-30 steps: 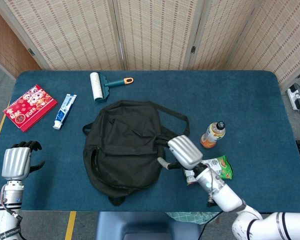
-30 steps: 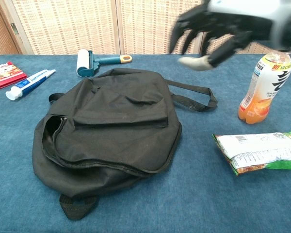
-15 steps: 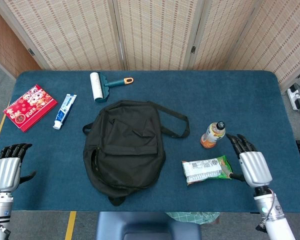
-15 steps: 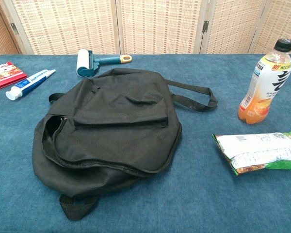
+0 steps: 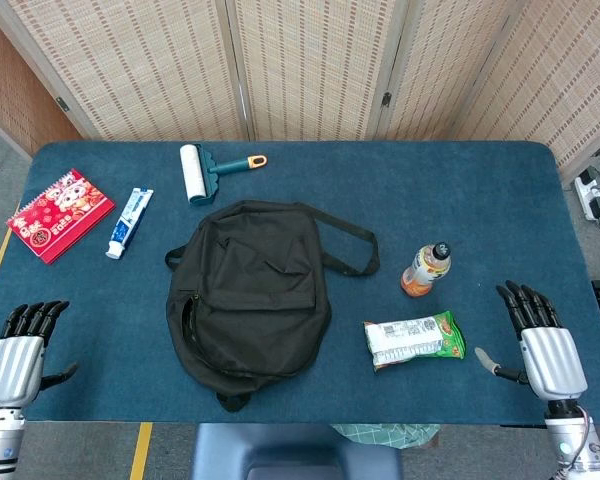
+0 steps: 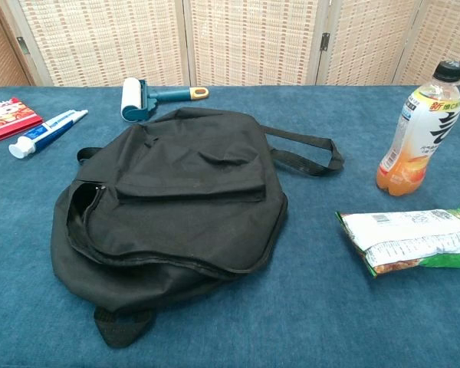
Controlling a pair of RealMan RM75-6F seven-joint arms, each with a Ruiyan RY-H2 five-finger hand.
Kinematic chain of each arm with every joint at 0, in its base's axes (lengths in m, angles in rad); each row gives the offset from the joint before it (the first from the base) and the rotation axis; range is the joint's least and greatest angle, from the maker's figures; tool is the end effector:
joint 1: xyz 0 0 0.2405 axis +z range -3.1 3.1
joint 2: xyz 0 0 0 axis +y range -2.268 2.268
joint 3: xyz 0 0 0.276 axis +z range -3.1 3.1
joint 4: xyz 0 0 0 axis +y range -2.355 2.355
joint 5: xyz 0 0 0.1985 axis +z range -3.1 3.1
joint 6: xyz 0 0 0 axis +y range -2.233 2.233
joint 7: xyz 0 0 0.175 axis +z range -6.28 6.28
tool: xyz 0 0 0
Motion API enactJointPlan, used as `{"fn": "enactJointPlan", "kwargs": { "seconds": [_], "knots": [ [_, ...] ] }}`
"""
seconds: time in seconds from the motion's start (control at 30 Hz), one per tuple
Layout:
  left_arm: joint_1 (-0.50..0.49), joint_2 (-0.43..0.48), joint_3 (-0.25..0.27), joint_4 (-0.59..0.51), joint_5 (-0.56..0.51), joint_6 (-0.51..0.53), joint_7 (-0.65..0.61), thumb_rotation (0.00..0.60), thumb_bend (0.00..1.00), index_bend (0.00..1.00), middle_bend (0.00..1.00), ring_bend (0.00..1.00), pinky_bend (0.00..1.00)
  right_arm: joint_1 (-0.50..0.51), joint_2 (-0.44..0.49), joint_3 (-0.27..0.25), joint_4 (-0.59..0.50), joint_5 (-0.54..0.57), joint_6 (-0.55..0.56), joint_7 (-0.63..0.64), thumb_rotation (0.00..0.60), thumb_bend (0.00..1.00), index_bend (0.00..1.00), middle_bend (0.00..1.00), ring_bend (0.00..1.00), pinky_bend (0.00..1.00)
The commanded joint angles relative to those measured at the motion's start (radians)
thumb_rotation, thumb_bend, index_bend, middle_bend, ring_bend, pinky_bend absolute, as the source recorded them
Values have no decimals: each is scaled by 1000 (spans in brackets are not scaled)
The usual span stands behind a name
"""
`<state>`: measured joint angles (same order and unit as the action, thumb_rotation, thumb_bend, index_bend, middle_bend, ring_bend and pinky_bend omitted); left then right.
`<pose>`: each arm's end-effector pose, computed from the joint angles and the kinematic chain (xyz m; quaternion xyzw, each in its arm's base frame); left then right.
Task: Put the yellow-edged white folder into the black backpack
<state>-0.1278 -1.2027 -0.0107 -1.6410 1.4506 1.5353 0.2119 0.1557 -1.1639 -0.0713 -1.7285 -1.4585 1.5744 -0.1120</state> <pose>-0.3118 0.2173 0.1520 -0.6070 -0.3549 -0.3628 0.6115 -0.2973 -0.2079 0.1519 0.5967 -0.4011 0.3989 0.5692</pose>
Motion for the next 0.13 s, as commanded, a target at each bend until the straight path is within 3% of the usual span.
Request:
{"fn": "enactJointPlan", "kwargs": {
  "seconds": [0.03, 0.13],
  "knots": [
    [15, -1, 9, 2, 23, 19, -10, 600, 121, 187, 199, 156, 135, -16, -2, 3, 13, -14, 6, 27, 401, 296, 0, 71, 0, 82],
    [22, -9, 7, 7, 36, 28, -19, 600, 122, 189, 199, 158, 134, -23, 3, 2, 19, -35, -5, 59, 403, 294, 0, 71, 0, 82]
  ]
}}
